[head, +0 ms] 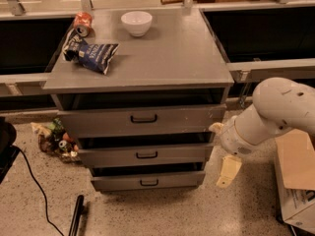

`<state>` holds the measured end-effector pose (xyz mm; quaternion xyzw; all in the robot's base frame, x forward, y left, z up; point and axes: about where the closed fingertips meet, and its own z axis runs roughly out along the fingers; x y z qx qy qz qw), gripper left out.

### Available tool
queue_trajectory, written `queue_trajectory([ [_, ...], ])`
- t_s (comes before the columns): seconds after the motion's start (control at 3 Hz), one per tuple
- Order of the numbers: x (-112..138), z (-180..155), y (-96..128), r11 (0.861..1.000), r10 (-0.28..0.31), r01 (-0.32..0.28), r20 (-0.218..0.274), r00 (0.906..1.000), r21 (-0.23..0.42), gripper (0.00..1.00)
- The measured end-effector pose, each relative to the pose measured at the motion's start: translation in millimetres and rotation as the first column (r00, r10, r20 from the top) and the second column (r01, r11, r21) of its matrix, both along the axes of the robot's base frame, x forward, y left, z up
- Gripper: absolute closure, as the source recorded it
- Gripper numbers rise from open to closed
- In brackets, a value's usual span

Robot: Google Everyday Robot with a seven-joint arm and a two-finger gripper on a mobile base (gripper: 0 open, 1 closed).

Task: Open middle drawer

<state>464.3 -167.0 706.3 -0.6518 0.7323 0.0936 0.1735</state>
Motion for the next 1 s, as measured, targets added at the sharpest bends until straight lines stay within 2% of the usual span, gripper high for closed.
queue_trajectory([
  [0.33, 8.3, -38.8, 20.7, 0.998, 0.064, -0.065, 0.01, 0.9979, 0.018, 0.0],
  [0.67, 12.0, -93.4, 51.9, 0.987, 0.142, -0.144, 0.043, 0.989, 0.07, 0.0],
  [1.0, 14.9, -137.7, 79.9, 0.971, 0.201, -0.208, 0.072, 0.977, 0.12, 0.0],
])
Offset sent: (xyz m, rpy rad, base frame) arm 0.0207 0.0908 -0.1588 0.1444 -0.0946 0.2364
